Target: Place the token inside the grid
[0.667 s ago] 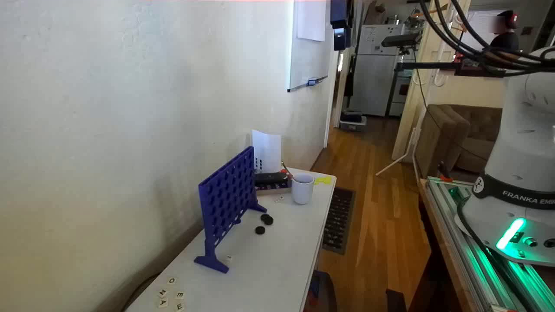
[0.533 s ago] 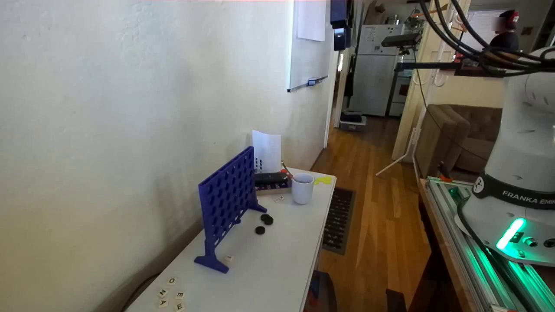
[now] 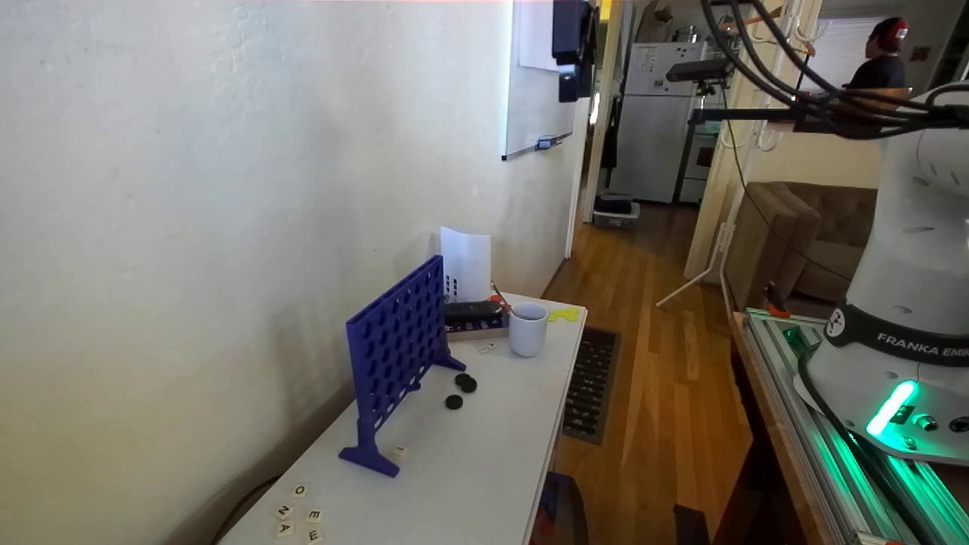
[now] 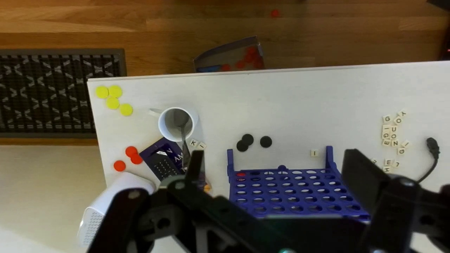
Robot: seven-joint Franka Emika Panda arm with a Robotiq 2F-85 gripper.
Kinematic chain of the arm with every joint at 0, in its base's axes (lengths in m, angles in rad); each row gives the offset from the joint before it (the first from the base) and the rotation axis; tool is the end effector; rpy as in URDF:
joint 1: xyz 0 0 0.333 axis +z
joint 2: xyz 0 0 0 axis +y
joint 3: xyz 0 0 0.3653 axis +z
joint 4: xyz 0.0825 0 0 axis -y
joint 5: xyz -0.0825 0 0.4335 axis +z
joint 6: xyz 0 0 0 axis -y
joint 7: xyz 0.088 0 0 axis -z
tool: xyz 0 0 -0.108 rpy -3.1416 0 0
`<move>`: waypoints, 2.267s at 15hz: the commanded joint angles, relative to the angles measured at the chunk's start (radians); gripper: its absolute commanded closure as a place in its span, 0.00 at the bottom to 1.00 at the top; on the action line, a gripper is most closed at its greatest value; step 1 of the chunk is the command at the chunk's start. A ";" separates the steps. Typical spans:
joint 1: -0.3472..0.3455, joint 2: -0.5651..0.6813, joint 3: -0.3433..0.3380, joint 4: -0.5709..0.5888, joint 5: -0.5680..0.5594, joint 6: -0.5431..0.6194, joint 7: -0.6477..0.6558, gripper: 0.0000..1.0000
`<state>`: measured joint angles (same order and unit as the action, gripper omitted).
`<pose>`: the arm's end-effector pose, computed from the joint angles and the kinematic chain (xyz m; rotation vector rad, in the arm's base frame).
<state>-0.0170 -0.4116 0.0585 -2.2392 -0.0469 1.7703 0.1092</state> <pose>0.4512 0.0176 0.5575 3.0659 -0.0960 -0.0811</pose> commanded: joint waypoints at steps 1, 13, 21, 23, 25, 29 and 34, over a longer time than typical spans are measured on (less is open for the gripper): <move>0.015 0.234 -0.022 0.070 0.075 0.106 0.001 0.00; -0.043 0.663 -0.056 0.141 0.201 0.302 -0.303 0.00; -0.080 0.678 -0.054 0.056 0.234 0.551 -0.460 0.00; -0.114 0.684 -0.046 -0.014 0.281 0.673 -0.552 0.00; -0.165 0.693 -0.024 -0.086 0.375 0.788 -0.660 0.00; -0.266 0.721 0.098 -0.171 0.681 0.989 -0.870 0.00; -0.230 0.762 0.178 -0.222 0.890 1.235 -0.862 0.00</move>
<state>-0.2848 0.3376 0.2206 -2.4261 0.8019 2.8799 -0.7936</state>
